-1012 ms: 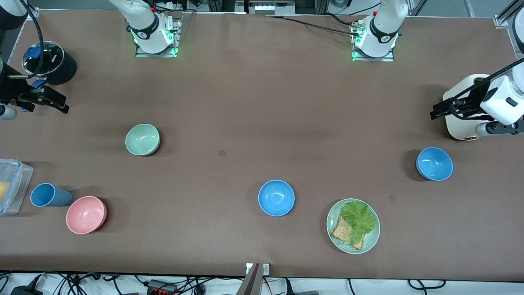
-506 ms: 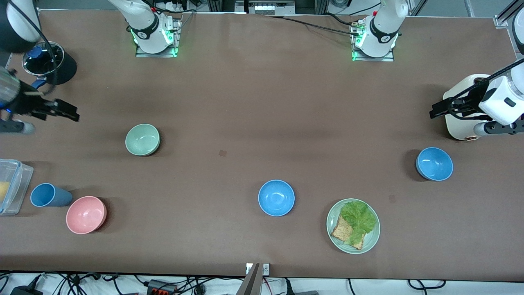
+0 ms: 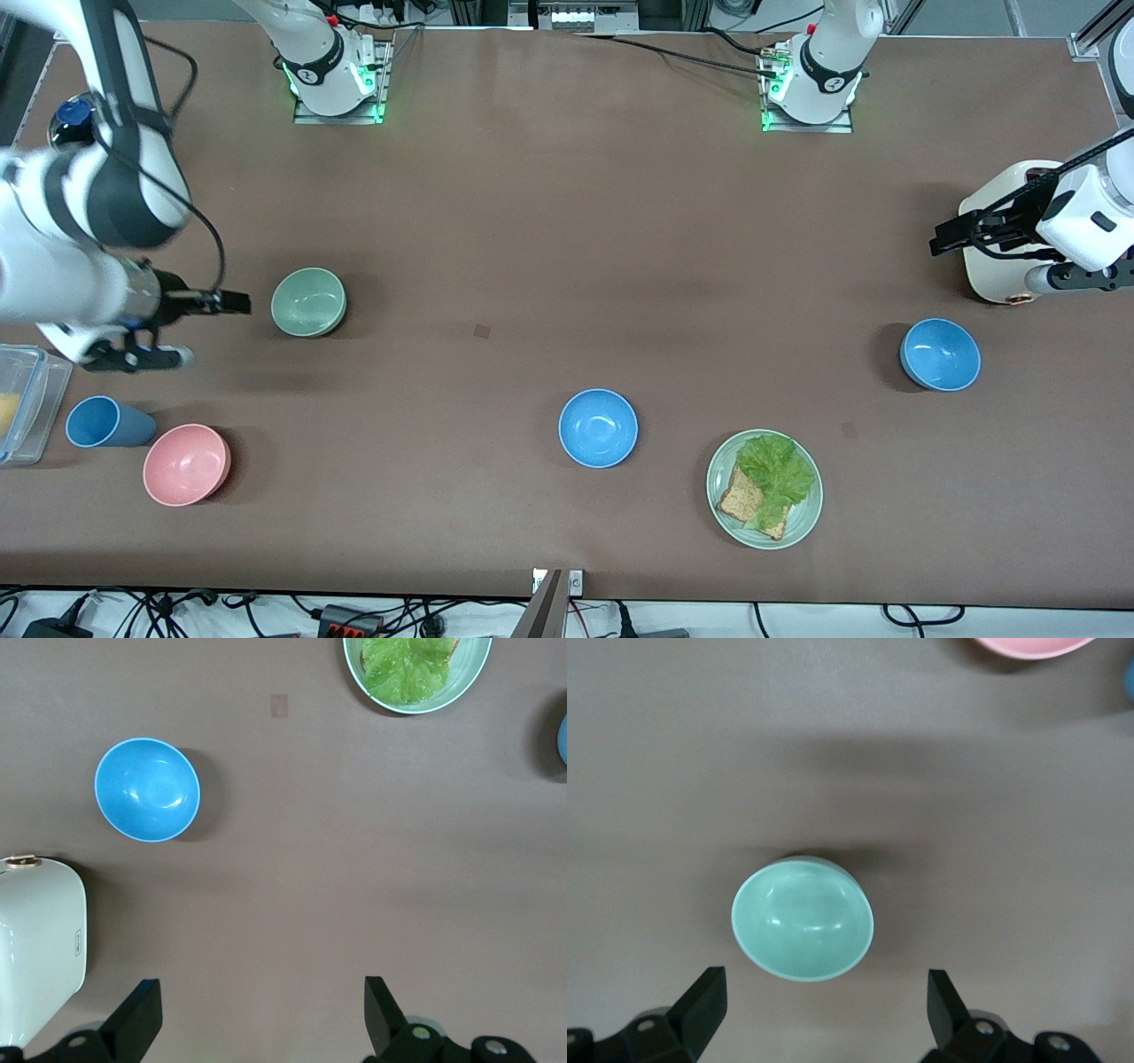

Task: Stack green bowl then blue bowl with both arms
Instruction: 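Reach the right gripper to the green bowl while the left gripper reaches the blue bowl, then slide the green bowl with the right gripper while the left gripper grasps the blue bowl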

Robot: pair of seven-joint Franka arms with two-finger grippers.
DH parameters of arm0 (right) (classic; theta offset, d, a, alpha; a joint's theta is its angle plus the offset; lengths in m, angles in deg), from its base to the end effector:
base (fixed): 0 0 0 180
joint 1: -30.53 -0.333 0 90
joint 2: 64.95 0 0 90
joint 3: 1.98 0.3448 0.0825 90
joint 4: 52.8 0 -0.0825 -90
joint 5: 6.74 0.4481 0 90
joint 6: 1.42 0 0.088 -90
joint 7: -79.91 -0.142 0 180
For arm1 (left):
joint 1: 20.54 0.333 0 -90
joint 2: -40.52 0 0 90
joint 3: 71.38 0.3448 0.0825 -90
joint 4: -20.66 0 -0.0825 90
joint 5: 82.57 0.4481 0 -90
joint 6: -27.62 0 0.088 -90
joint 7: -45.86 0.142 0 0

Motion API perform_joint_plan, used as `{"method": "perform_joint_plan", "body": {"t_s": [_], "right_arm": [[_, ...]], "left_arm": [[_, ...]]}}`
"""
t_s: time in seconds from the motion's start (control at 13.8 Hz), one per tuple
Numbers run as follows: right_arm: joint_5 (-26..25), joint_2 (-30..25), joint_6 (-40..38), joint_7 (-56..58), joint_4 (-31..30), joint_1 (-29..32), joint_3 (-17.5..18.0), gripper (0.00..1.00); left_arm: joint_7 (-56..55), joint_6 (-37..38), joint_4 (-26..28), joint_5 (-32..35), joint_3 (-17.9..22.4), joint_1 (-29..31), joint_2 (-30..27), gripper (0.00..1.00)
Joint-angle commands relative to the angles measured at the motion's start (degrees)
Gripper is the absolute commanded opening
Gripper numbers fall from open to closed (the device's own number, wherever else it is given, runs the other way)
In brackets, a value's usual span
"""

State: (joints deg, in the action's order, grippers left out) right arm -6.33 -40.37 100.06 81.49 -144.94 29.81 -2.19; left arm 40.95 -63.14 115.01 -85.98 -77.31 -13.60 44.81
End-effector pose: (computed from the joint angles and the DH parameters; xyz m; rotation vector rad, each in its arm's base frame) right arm 0.7033 0.0074 0.3243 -3.1058 -0.0532 0.4155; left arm 0.6311 0.0045 0.5327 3.0673 0.1657 -0.2144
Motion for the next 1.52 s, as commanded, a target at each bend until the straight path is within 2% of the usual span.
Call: {"method": "perform_joint_plan", "body": {"t_s": [0.0,0.29,0.65,0.87,0.94,1.01,1.08,1.23,1.37,1.45], "right_arm": [[-0.1,5.3,1.0,0.6,2.4,-1.0,0.0,1.0],[0.0,9.4,1.3,-0.4,-0.9,-0.5,-0.1,1.0],[0.1,8.7,2.7,0.6,-7.9,1.1,-0.1,1.0],[-0.1,6.8,7.6,0.7,-13.1,1.1,-0.1,0.98],[-0.1,6.0,9.9,0.7,-15.1,1.1,-0.1,0.91],[-0.1,5.9,11.1,0.6,-16.0,1.1,-0.2,0.74],[-0.1,5.9,10.8,-0.1,-16.0,1.0,-0.2,0.53],[-0.1,5.5,10.5,-0.3,-15.7,1.1,-0.3,0.21],[0.3,4.9,10.4,0.6,-15.6,1.2,-0.2,0.02],[0.3,4.7,10.1,0.5,-15.4,1.2,-0.1,0.0]], "left_arm": [[1.1,1.4,-1.3,0.2,0.0,0.5,0.8,1.0],[1.0,1.4,-1.7,0.2,0.7,0.8,1.7,1.0],[1.7,0.2,-2.0,2.7,0.9,6.0,8.2,1.0],[1.7,-8.4,-1.9,6.9,0.9,7.5,15.4,1.0],[1.9,-11.5,-2.0,7.1,0.9,8.2,18.5,1.0],[2.1,-15.0,-2.0,7.4,0.9,9.2,21.0,1.0],[2.1,-17.8,-2.0,9.1,0.9,10.2,22.8,1.0],[3.8,-22.7,-2.1,12.4,0.9,11.4,27.0,1.0],[6.8,-28.1,-2.0,12.0,0.8,13.4,30.1,1.0],[7.4,-29.4,-2.0,12.0,0.8,13.5,31.3,1.0]]}}
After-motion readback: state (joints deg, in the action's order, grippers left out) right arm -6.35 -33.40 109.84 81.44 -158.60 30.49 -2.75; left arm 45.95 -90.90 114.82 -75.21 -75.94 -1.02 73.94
